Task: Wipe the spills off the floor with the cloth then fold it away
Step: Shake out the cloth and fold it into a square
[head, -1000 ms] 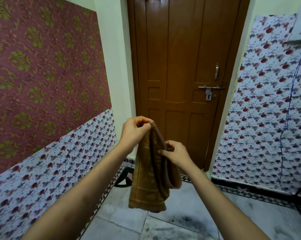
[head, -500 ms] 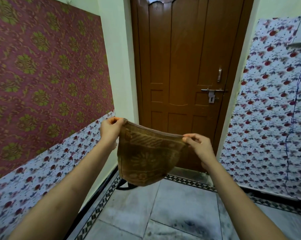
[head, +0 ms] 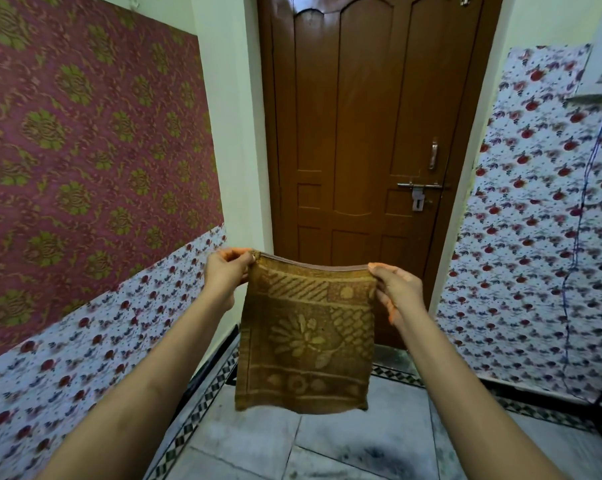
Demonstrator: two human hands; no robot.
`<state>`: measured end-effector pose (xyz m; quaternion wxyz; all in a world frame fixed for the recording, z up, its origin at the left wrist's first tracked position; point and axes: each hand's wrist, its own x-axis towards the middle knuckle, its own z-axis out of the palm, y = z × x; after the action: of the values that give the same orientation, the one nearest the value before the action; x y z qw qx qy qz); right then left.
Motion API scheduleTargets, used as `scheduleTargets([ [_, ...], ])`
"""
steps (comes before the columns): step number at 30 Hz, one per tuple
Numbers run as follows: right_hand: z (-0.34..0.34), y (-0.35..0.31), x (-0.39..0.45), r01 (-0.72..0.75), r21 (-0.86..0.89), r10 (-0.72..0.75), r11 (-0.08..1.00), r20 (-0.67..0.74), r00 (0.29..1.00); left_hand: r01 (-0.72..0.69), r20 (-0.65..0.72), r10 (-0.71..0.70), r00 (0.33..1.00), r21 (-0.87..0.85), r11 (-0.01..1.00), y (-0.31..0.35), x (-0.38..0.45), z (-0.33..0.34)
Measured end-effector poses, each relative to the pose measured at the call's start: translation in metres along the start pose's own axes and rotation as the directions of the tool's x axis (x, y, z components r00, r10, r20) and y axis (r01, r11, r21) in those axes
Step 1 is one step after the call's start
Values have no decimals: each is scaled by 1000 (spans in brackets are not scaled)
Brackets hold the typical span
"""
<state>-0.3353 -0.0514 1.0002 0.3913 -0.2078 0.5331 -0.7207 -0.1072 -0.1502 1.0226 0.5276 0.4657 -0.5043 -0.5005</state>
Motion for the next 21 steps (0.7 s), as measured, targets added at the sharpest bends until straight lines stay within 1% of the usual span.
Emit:
scheduleTargets([
  [2, 8, 7, -9, -19, 10, 19, 1000, 2, 1000, 15, 20, -15, 1000, -12, 1000, -6, -5, 8],
  [6, 25, 19, -25, -86, 7, 86, 996, 60, 995, 1, 102, 2, 995, -29, 1000, -21, -24, 29],
  [11, 41, 27, -35, -149, 54, 144, 987, 89, 986, -23, 140, 23, 990, -4, 1000, -42, -47, 54],
  [13, 43, 27, -38, -166, 88, 157, 982, 97, 983, -69, 157, 65, 985, 19, 997, -45, -52, 59],
  [16, 41, 24, -40, -190, 145, 175, 971, 113, 978, -174, 191, 159, 969, 63, 983, -45, -60, 64],
  [21, 36, 19, -45, -200, 174, 182, 964, 113, 977, -345, 210, 303, 929, 204, 916, -41, -67, 69],
])
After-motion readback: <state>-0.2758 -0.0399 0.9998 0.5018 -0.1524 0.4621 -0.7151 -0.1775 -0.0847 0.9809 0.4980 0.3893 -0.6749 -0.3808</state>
